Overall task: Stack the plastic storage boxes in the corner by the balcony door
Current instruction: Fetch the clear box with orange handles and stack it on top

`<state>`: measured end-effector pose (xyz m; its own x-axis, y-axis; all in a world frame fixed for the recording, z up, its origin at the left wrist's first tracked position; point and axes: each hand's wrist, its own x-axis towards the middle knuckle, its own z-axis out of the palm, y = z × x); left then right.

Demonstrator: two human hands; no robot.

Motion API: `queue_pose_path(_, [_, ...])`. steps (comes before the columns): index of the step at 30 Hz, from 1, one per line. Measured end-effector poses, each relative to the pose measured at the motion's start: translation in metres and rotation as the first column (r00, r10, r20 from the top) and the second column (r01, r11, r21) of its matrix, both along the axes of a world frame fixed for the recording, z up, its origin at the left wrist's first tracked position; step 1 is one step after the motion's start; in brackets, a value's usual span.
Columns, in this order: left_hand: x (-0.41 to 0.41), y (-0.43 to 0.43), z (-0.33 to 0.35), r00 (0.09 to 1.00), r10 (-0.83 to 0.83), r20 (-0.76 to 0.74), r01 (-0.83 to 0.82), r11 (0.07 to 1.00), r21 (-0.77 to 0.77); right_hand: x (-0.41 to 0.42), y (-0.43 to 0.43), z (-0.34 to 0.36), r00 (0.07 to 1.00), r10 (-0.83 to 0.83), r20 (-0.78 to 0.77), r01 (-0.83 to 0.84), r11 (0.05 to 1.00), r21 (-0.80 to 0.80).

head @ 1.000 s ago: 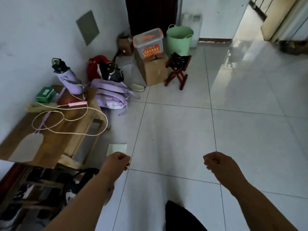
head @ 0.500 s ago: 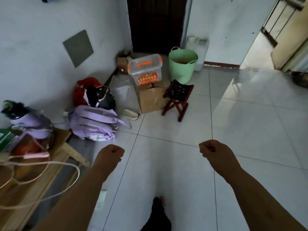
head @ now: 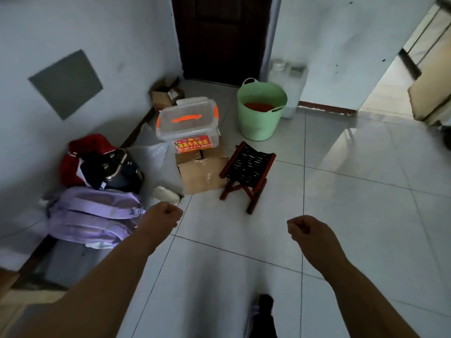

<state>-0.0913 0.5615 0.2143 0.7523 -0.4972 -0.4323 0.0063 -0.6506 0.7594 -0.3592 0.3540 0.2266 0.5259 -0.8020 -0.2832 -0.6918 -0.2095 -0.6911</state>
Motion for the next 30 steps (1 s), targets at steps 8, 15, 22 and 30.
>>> queue_pose_path(8, [0.068, -0.07, -0.031, 0.952, 0.287, -0.102, -0.282, 0.957, 0.065, 0.143, -0.131, -0.01, 0.961, 0.27, -0.067, -0.271, 0.963, -0.005])
queue_pose_path(15, [0.188, -0.109, -0.034, 0.933, 0.352, -0.077, -0.334, 0.924, 0.186, 0.299, -0.174, -0.033, 0.942, 0.33, -0.061, -0.325, 0.942, 0.086])
queue_pose_path(22, [0.315, -0.163, -0.042, 0.965, 0.262, -0.022, -0.251, 0.943, 0.218, 0.411, -0.221, -0.051, 0.957, 0.281, -0.072, -0.271, 0.955, 0.117])
queue_pose_path(30, [0.423, -0.22, -0.076, 0.96, 0.278, 0.019, -0.272, 0.919, 0.286, 0.516, -0.286, -0.067, 0.97, 0.235, -0.06, -0.225, 0.964, 0.139])
